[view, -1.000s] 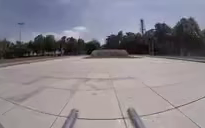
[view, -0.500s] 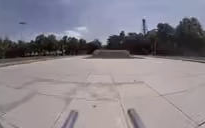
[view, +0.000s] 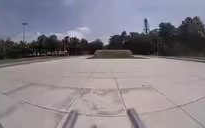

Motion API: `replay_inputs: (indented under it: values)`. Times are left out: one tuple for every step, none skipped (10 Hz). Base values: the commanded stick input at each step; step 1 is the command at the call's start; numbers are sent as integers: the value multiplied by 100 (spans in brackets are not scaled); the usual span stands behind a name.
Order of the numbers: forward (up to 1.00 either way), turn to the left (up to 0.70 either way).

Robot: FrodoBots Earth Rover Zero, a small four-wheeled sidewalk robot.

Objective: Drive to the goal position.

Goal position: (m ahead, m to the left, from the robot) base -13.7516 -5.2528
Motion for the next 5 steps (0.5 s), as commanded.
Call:
replay_inputs:
  values:
    - [70, 0]
    - [70, 0]
    - [70, 0]
    - [70, 0]
    - [70, 0]
